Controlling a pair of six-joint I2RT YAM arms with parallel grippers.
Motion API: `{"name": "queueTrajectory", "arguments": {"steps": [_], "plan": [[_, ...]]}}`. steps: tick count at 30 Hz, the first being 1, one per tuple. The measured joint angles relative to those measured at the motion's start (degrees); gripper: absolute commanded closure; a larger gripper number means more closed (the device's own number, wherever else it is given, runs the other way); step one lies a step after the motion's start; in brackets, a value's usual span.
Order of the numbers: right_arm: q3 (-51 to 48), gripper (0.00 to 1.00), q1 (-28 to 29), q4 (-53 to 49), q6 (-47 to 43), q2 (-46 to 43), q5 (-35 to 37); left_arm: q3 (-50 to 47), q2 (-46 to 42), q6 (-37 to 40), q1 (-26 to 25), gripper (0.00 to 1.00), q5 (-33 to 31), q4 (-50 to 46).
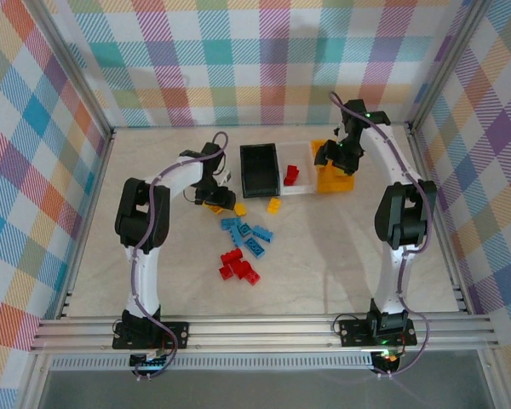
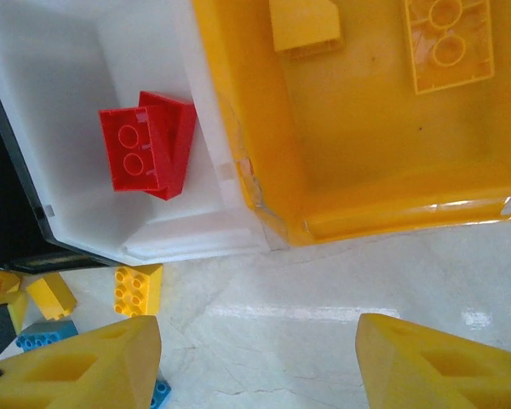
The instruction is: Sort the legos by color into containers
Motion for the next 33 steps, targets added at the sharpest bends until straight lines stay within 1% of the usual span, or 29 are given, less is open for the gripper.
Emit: {"name": "queueTrajectory", "arguments": {"steps": [6,9,10,13,15,21,27,30,33], "plan": [[-1.53,0.38,0.52,-0.11,0.04,-0.72,-0.28,0.00,0.07,0.09,0.22,0.46,-0.66,0.24],[-2.38,0.38,1.18,-0.04,0.20,-1.55,-0.35,-0.17,0.07,0.09,0.22,0.58,-0.50,0.61],[-2.54,0.38,1.33,0.04,0.24,-1.79,-0.37,-0.39,0.07,0.11,0.22,0.60,-0.46,0.92],[-3.32,0.37,1.62,0.13,0.37,-3.13,-0.55,-0.87,-0.33,0.11,0.26,0.70,-0.31,1.40],[-3.58,0.37,1.77,0.17,0.48,-3.78,-0.76,-1.57,-0.83,-0.04,0.26,0.75,-0.09,2.01],[-6.51,0.37,1.88,2.03,1.31,-5.29,-4.35,-5.51,-3.56,-0.76,0.26,0.81,0.85,2.95],[-10.95,0.36,1.86,4.44,2.49,-8.02,-9.31,-6.95,-8.37,-2.69,0.26,0.81,3.26,1.40],[-14.47,0.36,1.51,6.36,4.39,-11.45,-10.93,-5.18,-11.50,-5.22,0.07,0.81,6.56,0.28],[-20.92,0.36,0.66,10.73,7.58,-17.38,-12.94,0.31,-12.15,-8.35,-0.94,0.81,9.88,-0.42]]}}
